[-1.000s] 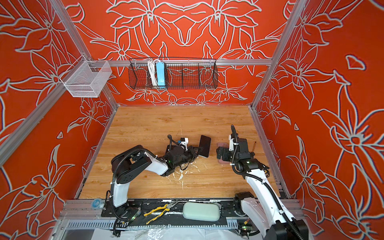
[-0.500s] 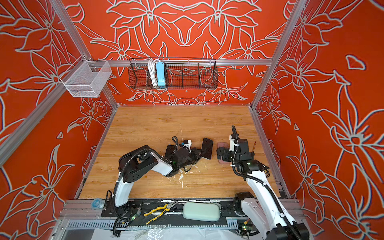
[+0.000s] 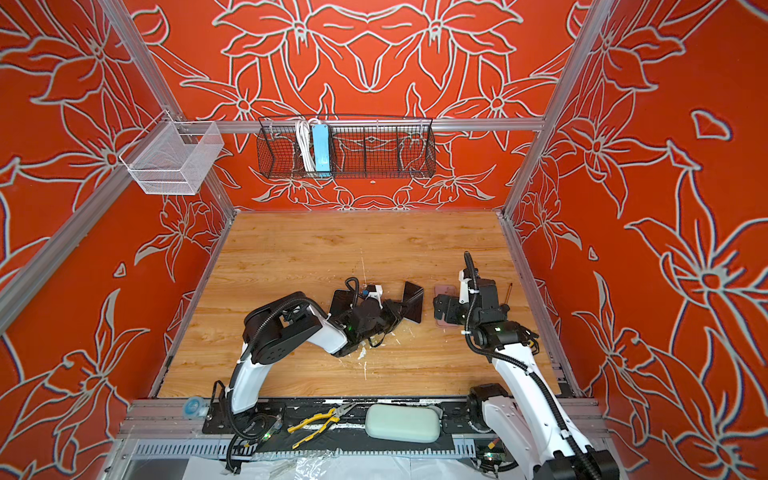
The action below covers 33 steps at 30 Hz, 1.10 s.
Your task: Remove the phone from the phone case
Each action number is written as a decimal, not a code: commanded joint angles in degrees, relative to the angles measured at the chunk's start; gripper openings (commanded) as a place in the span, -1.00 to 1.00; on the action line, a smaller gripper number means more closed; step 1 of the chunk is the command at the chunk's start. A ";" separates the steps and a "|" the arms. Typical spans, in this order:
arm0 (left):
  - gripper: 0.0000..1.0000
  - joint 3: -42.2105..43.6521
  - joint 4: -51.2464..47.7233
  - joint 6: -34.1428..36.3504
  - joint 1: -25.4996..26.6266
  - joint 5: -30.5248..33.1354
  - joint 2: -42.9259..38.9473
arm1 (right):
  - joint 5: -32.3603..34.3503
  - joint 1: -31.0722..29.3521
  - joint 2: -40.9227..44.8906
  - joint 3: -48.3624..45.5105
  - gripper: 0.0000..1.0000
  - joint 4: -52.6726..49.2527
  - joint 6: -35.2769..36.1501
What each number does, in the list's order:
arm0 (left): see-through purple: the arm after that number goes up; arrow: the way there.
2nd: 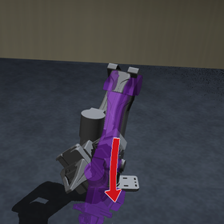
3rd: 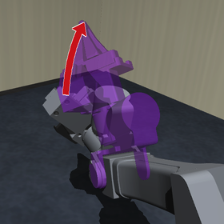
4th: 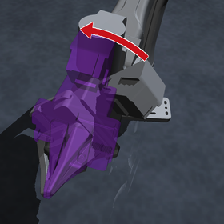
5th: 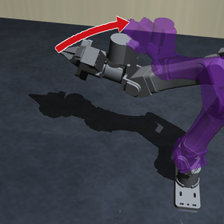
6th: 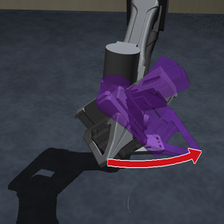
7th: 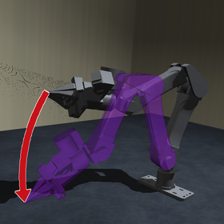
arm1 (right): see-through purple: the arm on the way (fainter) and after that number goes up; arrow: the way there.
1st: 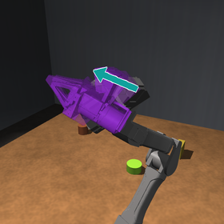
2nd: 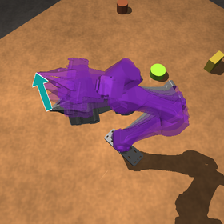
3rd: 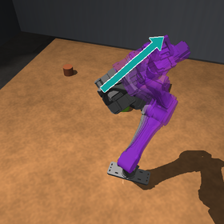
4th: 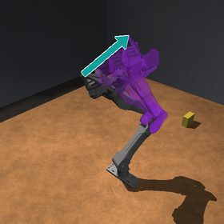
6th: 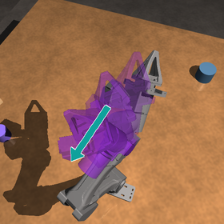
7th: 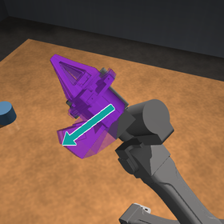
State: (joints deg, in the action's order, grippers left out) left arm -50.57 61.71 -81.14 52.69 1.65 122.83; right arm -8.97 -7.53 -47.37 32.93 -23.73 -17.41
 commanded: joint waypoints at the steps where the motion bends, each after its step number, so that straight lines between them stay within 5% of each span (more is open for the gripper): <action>1: -0.62 -0.31 2.47 -0.42 0.62 1.16 0.55 | 0.09 -0.40 0.71 -0.94 0.96 0.34 -0.78; 33: -0.10 -0.74 -19.26 2.10 3.16 3.51 -7.72 | 0.13 -0.38 0.76 -0.86 0.96 -0.86 -1.47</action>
State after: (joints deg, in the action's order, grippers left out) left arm -50.33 46.89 -80.51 54.94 4.01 117.30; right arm -9.47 -7.53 -46.70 32.08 -23.44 -18.48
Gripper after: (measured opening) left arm 0.445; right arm 0.983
